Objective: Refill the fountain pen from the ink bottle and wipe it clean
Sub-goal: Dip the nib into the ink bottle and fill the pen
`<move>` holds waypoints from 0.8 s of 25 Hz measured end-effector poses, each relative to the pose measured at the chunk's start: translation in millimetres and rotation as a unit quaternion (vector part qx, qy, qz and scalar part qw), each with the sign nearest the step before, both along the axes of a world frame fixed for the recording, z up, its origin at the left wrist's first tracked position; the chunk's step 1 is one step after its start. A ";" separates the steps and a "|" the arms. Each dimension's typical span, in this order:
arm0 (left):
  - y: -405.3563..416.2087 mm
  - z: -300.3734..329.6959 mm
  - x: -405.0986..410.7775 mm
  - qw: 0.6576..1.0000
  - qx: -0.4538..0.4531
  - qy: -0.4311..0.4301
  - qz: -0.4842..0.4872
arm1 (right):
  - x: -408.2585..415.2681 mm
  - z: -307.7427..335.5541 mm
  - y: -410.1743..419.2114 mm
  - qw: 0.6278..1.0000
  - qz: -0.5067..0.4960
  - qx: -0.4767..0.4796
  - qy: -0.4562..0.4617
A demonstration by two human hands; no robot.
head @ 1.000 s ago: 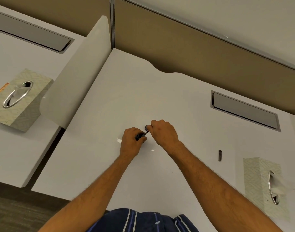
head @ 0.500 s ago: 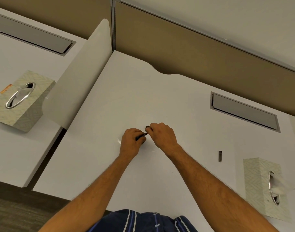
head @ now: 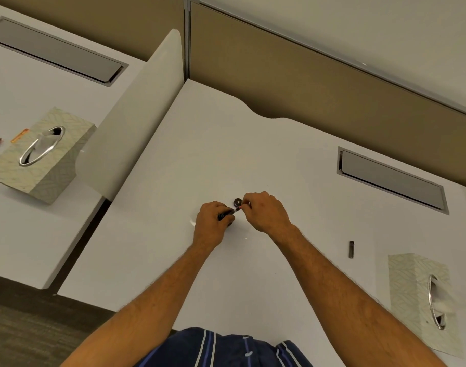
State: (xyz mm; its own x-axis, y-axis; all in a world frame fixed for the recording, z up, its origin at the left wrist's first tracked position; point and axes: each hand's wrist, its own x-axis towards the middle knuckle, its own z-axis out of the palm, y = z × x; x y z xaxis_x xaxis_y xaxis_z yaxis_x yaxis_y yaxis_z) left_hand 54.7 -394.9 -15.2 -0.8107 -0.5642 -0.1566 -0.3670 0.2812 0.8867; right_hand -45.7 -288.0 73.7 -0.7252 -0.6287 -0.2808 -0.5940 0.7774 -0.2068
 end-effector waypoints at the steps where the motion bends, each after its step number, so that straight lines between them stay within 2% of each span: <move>1: 0.4 -0.3 -0.3 1.000 -0.005 0.004 0.002 | 0.6 0.8 -0.1 1.000 -0.003 0.016 0.006; 5: 1.6 0.2 0.6 1.000 -0.009 0.013 0.005 | -0.7 -3.5 -3.7 0.997 -0.041 0.049 -0.036; 7: 0.8 0.9 -0.1 1.000 -0.002 0.010 0.006 | -4.7 -0.5 -1.6 0.997 -0.063 0.001 -0.041; 10: 1.6 2.5 1.2 1.000 -0.007 0.010 0.008 | -4.9 2.6 1.1 0.999 -0.005 -0.049 -0.017; 14: 2.9 3.0 2.0 1.000 -0.009 0.018 0.015 | -3.7 -1.9 -1.2 0.998 0.045 0.023 0.041; 16: 2.3 1.6 1.3 1.000 -0.017 0.009 0.014 | -3.3 -5.6 0.5 0.996 0.073 0.035 0.040; 20: 2.1 -0.1 1.7 1.000 -0.011 0.008 0.007 | -5.5 4.1 0.1 0.999 0.036 -0.012 0.000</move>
